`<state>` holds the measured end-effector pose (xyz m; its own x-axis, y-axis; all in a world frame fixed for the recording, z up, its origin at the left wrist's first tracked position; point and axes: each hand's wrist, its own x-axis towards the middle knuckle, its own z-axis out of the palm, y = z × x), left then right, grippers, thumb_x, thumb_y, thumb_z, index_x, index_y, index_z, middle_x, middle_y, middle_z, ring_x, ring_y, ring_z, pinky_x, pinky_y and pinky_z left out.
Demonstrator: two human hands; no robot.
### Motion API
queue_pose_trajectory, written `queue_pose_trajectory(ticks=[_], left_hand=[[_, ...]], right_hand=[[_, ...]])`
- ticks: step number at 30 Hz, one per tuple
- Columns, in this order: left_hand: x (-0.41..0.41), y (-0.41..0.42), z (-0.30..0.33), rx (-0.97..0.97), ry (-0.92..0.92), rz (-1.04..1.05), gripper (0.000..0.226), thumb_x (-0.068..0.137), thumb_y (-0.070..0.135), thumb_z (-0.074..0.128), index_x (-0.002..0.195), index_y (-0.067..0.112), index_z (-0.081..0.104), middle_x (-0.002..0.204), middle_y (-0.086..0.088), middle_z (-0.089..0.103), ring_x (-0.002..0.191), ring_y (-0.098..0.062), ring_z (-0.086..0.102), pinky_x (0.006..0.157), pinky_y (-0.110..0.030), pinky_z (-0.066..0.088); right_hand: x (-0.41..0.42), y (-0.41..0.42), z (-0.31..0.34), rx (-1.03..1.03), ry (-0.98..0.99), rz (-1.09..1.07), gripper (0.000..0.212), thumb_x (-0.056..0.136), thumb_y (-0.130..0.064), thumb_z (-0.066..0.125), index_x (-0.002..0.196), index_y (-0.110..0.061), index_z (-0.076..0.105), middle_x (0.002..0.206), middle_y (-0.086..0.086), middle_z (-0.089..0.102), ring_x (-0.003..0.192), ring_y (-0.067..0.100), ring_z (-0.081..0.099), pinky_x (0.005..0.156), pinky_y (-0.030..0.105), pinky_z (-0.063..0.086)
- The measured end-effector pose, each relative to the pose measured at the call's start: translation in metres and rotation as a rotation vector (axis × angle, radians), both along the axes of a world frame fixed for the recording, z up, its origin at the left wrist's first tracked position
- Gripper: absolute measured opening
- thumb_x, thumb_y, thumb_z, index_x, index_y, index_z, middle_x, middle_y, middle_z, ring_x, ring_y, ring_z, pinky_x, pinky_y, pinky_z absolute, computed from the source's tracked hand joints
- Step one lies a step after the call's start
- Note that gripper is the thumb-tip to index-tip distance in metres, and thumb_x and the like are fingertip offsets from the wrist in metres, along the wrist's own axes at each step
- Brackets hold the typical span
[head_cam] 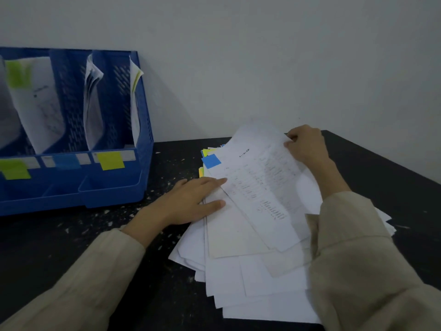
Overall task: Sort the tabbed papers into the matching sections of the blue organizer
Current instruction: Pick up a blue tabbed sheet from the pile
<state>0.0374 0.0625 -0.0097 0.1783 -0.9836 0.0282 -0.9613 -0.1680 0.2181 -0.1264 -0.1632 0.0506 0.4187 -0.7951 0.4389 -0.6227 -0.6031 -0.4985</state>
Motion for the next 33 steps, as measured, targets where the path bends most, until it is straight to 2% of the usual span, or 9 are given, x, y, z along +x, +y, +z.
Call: queue_pose_trajectory(ticks=[4, 10, 14, 16, 18, 21, 24, 28, 33], left_hand=[[0.003, 0.005, 0.012, -0.25, 0.24, 0.036, 0.063, 0.086, 0.059, 0.039, 0.144, 0.04, 0.025, 0.142, 0.009, 0.033, 0.122, -0.007, 0.039, 0.106, -0.028, 0.032], [0.011, 0.012, 0.041, -0.481, 0.373, 0.2, 0.049, 0.088, 0.045, 0.056, 0.132, 0.045, 0.034, 0.111, -0.001, 0.049, 0.094, -0.011, 0.055, 0.084, -0.024, 0.043], [0.017, 0.023, 0.059, -0.543, 0.437, 0.179, 0.045, 0.088, 0.033, 0.061, 0.122, 0.043, 0.034, 0.098, 0.0, 0.062, 0.08, -0.013, 0.062, 0.068, -0.019, 0.051], [0.023, 0.028, 0.064, -0.588, 0.438, 0.181, 0.04, 0.089, 0.023, 0.061, 0.113, 0.041, 0.036, 0.101, -0.007, 0.063, 0.081, -0.024, 0.064, 0.071, -0.034, 0.056], [0.03, 0.035, 0.07, -0.635, 0.41, 0.207, 0.036, 0.089, 0.012, 0.058, 0.103, 0.04, 0.039, 0.106, -0.015, 0.061, 0.086, -0.033, 0.063, 0.076, -0.05, 0.055], [0.038, 0.048, 0.083, -0.692, 0.399, 0.242, 0.033, 0.09, 0.001, 0.052, 0.094, 0.034, 0.047, 0.105, -0.013, 0.061, 0.072, -0.022, 0.059, 0.07, -0.036, 0.056], [0.049, 0.066, 0.101, -0.79, 0.404, 0.267, 0.041, 0.088, -0.004, 0.05, 0.082, 0.036, 0.057, 0.1, -0.019, 0.061, 0.082, -0.039, 0.058, 0.073, -0.052, 0.055], [0.062, 0.095, 0.119, -0.997, 0.37, 0.353, 0.044, 0.088, -0.004, 0.051, 0.082, 0.039, 0.062, 0.099, -0.003, 0.066, 0.091, -0.038, 0.06, 0.078, -0.057, 0.052], [0.074, 0.127, 0.128, -1.133, 0.337, 0.419, 0.029, 0.089, 0.005, 0.059, 0.096, 0.033, 0.062, 0.107, 0.014, 0.063, 0.097, -0.014, 0.063, 0.085, -0.04, 0.055]], right_hand=[[0.001, 0.01, 0.014, 0.07, -0.215, 0.137, 0.014, 0.086, -0.004, 0.049, 0.075, 0.002, 0.055, 0.069, 0.01, 0.049, 0.066, 0.02, 0.044, 0.056, 0.025, 0.032], [0.006, 0.02, 0.033, 0.38, -0.519, 0.288, 0.013, 0.086, -0.002, 0.053, 0.087, 0.008, 0.06, 0.076, 0.008, 0.059, 0.071, 0.02, 0.054, 0.069, 0.032, 0.044], [0.015, 0.035, 0.042, 0.457, -0.587, 0.39, 0.015, 0.088, 0.001, 0.053, 0.076, -0.004, 0.06, 0.053, -0.006, 0.056, 0.042, 0.002, 0.049, 0.046, 0.015, 0.04], [0.02, 0.045, 0.044, 0.48, -0.585, 0.421, 0.011, 0.089, 0.0, 0.053, 0.082, -0.003, 0.061, 0.058, -0.004, 0.057, 0.039, -0.001, 0.049, 0.04, 0.012, 0.038], [0.025, 0.052, 0.046, 0.499, -0.583, 0.452, 0.011, 0.09, -0.002, 0.053, 0.084, -0.004, 0.062, 0.07, 0.0, 0.062, 0.055, 0.007, 0.058, 0.053, 0.018, 0.046], [0.029, 0.062, 0.054, 0.488, -0.547, 0.484, 0.012, 0.089, -0.005, 0.053, 0.092, -0.001, 0.064, 0.087, 0.007, 0.067, 0.075, 0.02, 0.061, 0.071, 0.032, 0.048], [0.036, 0.079, 0.07, 0.435, -0.5, 0.571, 0.013, 0.09, -0.005, 0.053, 0.088, -0.009, 0.065, 0.092, 0.005, 0.069, 0.08, 0.02, 0.065, 0.072, 0.028, 0.052], [0.05, 0.107, 0.091, 0.361, -0.487, 0.716, 0.019, 0.089, 0.0, 0.054, 0.099, -0.01, 0.066, 0.091, 0.004, 0.072, 0.081, 0.018, 0.069, 0.072, 0.028, 0.058], [0.095, 0.146, 0.098, 0.348, -0.511, 0.86, 0.019, 0.088, 0.0, 0.055, 0.086, -0.016, 0.066, 0.082, 0.006, 0.071, 0.075, 0.019, 0.067, 0.067, 0.033, 0.057]])
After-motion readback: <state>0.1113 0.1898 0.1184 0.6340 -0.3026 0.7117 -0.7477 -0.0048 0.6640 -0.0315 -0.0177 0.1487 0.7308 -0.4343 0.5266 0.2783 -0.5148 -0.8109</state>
